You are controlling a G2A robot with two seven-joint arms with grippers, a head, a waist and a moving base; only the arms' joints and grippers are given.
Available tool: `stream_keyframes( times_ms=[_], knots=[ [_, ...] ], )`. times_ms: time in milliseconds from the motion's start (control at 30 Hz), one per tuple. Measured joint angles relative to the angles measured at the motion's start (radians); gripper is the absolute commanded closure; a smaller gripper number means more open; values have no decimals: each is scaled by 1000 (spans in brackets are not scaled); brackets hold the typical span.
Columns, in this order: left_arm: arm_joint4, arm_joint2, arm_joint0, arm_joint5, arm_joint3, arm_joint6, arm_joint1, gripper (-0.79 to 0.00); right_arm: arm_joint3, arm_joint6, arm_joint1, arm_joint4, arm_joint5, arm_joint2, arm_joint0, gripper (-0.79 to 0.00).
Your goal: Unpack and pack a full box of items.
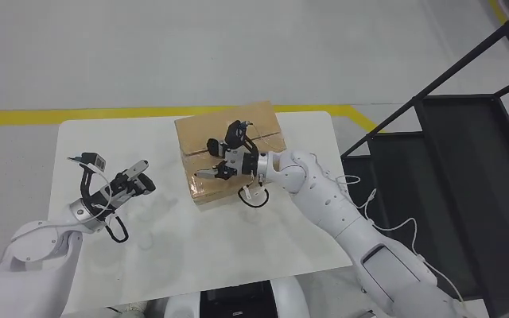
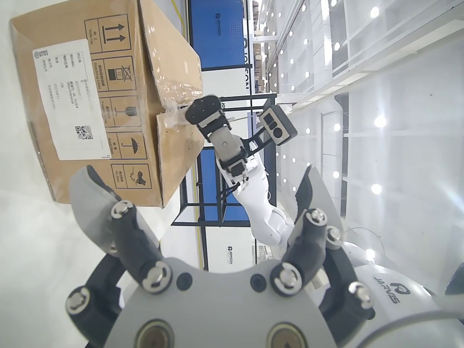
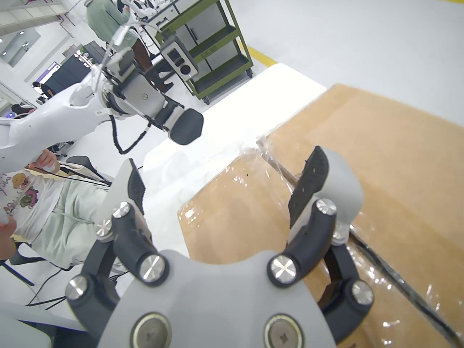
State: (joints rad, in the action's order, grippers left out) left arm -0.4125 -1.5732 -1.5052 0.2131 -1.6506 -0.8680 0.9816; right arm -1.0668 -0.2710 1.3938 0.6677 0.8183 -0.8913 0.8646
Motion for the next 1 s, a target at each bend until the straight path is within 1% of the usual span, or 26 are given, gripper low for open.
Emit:
stream_keyframes(
  times_ms=[67,167,233,367,467,633,767,1000],
  knots=[
    [0,-1,-3,3,2,-2,0,-785,13,-19,3,-18,-29,4,-3,-785],
    [0,-6,-6,4,3,-3,0,-785,19,-33,7,-38,-42,12,-7,-785],
    [1,-10,-8,3,1,-3,-1,-785,10,-30,9,-48,-34,15,-12,-785],
    [1,-14,-10,2,-6,-3,-1,-785,-27,14,11,-51,-4,10,-15,-785],
    [0,-13,-11,4,-10,0,-1,-785,-36,15,18,-53,5,32,-14,-785],
    [-2,-18,-16,8,-8,0,-1,-785,26,10,43,-65,-22,92,-37,-785],
    [-3,-36,-27,8,-9,-2,-3,-785,73,11,63,-89,-19,126,-62,-785],
    [-11,-68,-48,11,-26,1,-5,-785,96,69,94,-75,4,165,-111,-785]
  ],
)
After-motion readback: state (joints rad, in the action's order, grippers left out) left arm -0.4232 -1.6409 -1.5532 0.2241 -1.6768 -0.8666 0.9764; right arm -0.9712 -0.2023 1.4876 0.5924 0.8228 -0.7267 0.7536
